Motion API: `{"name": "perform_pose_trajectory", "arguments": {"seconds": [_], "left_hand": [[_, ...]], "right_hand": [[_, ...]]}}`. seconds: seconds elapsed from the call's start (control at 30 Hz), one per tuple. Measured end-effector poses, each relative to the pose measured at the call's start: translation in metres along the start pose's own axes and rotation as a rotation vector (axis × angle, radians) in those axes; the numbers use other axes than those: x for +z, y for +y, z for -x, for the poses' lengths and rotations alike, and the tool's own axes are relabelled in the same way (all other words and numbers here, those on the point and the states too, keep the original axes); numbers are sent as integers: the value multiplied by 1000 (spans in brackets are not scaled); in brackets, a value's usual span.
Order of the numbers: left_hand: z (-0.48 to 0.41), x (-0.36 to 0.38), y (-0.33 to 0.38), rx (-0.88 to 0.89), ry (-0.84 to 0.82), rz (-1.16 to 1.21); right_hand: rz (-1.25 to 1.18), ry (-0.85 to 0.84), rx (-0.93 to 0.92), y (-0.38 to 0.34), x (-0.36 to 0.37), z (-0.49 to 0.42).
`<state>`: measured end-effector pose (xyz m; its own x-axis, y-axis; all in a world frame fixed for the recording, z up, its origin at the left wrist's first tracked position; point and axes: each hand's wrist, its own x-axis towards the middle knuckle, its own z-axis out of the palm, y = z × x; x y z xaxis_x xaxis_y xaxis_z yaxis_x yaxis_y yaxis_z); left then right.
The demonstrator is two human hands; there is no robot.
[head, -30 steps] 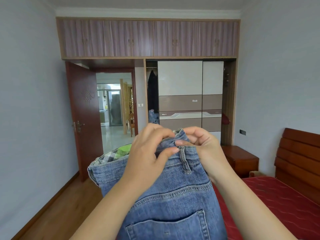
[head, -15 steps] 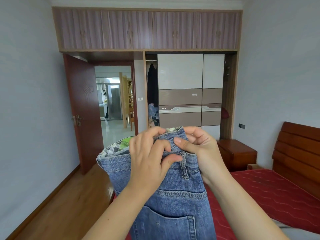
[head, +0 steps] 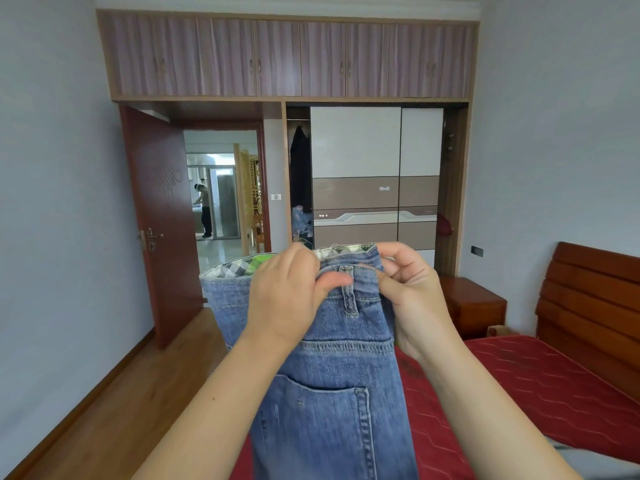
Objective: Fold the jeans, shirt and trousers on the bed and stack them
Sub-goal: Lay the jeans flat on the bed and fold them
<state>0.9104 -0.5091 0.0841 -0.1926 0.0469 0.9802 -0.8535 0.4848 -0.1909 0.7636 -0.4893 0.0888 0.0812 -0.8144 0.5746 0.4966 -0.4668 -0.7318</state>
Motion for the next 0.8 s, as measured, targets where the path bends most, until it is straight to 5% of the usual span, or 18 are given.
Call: {"name": "perform_pose_trajectory", "arguments": {"seconds": [0.53,0.8], "left_hand": [[-28,0,19,-132,33,-28],[-23,2,14,-241,-17,114]], "right_hand": [[-98,-73,-53,-15,-5,8],[163,-105,-77,-15,-9,7]]}}
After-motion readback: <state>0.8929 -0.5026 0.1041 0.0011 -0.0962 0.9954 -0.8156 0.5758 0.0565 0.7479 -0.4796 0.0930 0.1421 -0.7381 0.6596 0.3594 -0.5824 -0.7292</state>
